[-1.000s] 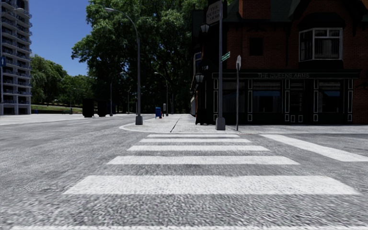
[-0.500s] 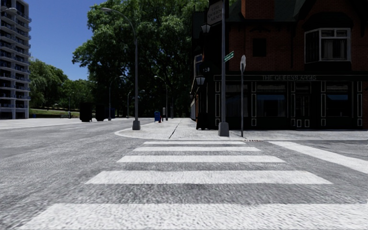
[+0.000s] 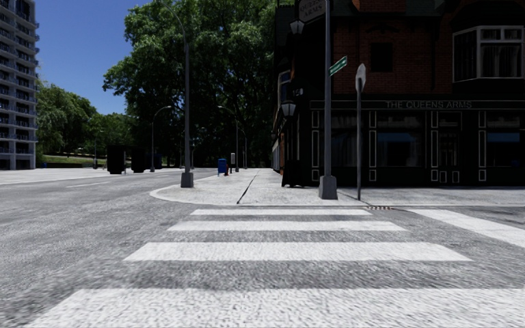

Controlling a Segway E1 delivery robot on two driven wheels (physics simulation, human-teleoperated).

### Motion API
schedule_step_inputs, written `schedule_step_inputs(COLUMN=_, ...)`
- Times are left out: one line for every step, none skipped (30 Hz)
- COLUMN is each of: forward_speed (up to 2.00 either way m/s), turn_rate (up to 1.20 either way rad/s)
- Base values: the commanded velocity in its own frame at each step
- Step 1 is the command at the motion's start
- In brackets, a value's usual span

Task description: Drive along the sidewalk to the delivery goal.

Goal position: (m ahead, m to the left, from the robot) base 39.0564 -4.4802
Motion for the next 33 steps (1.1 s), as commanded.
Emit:
schedule_step_inputs(forward_speed=2.0, turn_rate=0.0)
schedule_step_inputs(forward_speed=2.0, turn_rate=0.0)
schedule_step_inputs(forward_speed=2.0, turn_rate=0.0)
schedule_step_inputs(forward_speed=2.0, turn_rate=0.0)
schedule_step_inputs(forward_speed=2.0, turn_rate=0.0)
schedule_step_inputs(forward_speed=2.0, turn_rate=0.0)
schedule_step_inputs(forward_speed=2.0, turn_rate=0.0)
schedule_step_inputs(forward_speed=2.0, turn_rate=0.0)
schedule_step_inputs(forward_speed=2.0, turn_rate=0.0)
schedule_step_inputs(forward_speed=2.0, turn_rate=0.0)
schedule_step_inputs(forward_speed=2.0, turn_rate=0.0)
schedule_step_inputs(forward_speed=2.0, turn_rate=0.0)
schedule_step_inputs(forward_speed=2.0, turn_rate=0.0)
schedule_step_inputs(forward_speed=2.0, turn_rate=0.0)
schedule_step_inputs(forward_speed=2.0, turn_rate=0.0)
schedule_step_inputs(forward_speed=2.0, turn_rate=0.0)
schedule_step_inputs(forward_speed=2.0, turn_rate=0.0)
schedule_step_inputs(forward_speed=2.0, turn_rate=0.0)
schedule_step_inputs(forward_speed=2.0, turn_rate=0.0)
schedule_step_inputs(forward_speed=2.0, turn_rate=0.0)
schedule_step_inputs(forward_speed=2.0, turn_rate=0.0)
schedule_step_inputs(forward_speed=2.0, turn_rate=0.0)
schedule_step_inputs(forward_speed=2.0, turn_rate=0.0)
schedule_step_inputs(forward_speed=2.0, turn_rate=0.0)
schedule_step_inputs(forward_speed=2.0, turn_rate=0.0)
schedule_step_inputs(forward_speed=2.0, turn_rate=0.0)
schedule_step_inputs(forward_speed=2.0, turn_rate=0.0)
schedule_step_inputs(forward_speed=2.0, turn_rate=0.0)
schedule_step_inputs(forward_speed=2.0, turn_rate=0.0)
schedule_step_inputs(forward_speed=2.0, turn_rate=0.0)
schedule_step_inputs(forward_speed=2.0, turn_rate=0.0)
schedule_step_inputs(forward_speed=2.0, turn_rate=0.0)
schedule_step_inputs(forward_speed=2.0, turn_rate=0.0)
